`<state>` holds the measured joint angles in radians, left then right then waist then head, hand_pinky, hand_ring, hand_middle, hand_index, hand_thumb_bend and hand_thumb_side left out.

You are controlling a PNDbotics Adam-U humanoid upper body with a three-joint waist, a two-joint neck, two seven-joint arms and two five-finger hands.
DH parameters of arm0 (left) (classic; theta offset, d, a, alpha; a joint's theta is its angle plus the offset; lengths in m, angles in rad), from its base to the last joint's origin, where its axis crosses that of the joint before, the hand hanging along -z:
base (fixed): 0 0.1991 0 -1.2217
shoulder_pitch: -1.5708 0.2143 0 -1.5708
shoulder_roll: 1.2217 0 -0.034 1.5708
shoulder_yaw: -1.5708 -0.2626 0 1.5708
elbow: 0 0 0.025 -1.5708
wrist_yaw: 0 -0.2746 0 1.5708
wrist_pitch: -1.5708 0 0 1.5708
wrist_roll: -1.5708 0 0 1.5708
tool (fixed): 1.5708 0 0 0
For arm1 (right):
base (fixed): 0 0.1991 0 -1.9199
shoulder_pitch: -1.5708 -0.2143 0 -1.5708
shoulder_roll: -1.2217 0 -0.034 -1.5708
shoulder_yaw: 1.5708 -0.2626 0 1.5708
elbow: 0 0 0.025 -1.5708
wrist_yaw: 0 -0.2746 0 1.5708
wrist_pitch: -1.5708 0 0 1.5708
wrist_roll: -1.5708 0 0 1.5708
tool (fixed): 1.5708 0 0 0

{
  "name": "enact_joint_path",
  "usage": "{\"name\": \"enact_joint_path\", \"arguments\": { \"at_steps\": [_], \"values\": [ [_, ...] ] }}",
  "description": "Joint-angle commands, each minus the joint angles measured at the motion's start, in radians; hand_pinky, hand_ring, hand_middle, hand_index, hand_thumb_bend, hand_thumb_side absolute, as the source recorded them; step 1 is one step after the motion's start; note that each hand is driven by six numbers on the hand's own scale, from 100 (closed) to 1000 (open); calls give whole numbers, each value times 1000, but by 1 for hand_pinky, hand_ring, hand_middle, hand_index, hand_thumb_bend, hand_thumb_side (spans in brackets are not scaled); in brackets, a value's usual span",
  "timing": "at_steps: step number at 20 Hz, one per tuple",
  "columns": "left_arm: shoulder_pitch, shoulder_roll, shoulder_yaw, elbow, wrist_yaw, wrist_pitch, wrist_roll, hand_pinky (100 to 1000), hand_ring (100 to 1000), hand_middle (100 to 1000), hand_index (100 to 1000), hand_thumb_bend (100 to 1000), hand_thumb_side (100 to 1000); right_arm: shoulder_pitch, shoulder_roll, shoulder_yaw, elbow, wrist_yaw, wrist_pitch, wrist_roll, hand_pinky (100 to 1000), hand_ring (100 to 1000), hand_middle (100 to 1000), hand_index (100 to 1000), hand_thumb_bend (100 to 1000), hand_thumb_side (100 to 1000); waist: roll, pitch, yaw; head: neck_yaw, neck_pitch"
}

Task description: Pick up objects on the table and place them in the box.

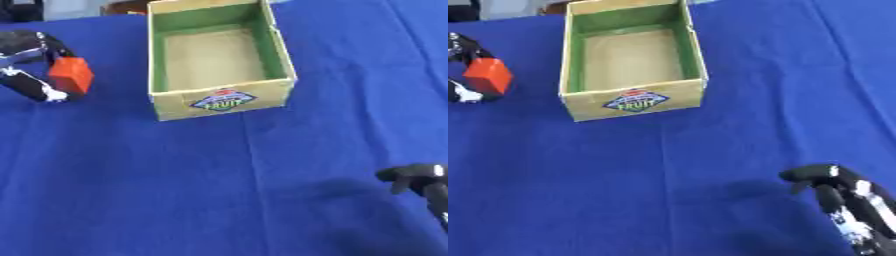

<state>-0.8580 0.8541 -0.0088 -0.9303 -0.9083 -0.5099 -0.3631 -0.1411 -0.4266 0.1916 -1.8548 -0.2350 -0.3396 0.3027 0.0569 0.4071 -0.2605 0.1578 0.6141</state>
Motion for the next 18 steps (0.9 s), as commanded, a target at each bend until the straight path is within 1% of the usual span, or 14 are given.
{"name": "enact_joint_path", "arguments": {
  "at_steps": [1,4,7,8,12,14,17,18],
  "values": [
    [-10,27,3,-3,-8,0,6,611,574,615,802,515,470,-5,-11,-6,-8,4,-5,-2,810,764,524,756,100,645,-3,-17,1,-2,-8],
    [-10,26,3,-2,-12,-2,2,590,551,591,779,503,462,-6,-10,-6,-8,6,-5,-2,810,764,524,756,100,646,-3,-15,2,-3,-7],
    [-9,24,3,-2,-10,-5,5,565,514,548,726,486,443,-6,-10,-6,-7,6,-5,-3,810,764,524,756,100,647,-3,-15,2,-5,-8],
    [-9,24,2,-3,-10,-6,7,547,489,517,686,476,432,-5,-10,-6,-7,6,-5,-3,810,764,524,756,100,648,-3,-15,1,-5,-7],
    [-7,23,0,-8,-15,-9,23,497,417,430,576,431,378,-5,-9,-7,-6,6,-5,-3,810,764,524,756,100,648,-3,-16,1,-6,-7],
    [-7,23,0,-11,-21,-8,31,423,349,352,490,404,339,-4,-9,-7,-6,6,-5,-3,810,765,524,756,100,648,-3,-18,1,-7,-6],
    [-8,25,3,-21,-23,-4,63,322,245,235,361,401,305,-4,-9,-7,-5,5,-4,-3,810,765,524,756,100,649,-2,-21,2,-9,-5],
    [-8,26,4,-26,-22,-3,79,301,218,202,321,402,299,-3,-9,-8,-5,4,-4,-3,810,765,524,756,100,647,-2,-22,2,-10,-4]
  ]
}}
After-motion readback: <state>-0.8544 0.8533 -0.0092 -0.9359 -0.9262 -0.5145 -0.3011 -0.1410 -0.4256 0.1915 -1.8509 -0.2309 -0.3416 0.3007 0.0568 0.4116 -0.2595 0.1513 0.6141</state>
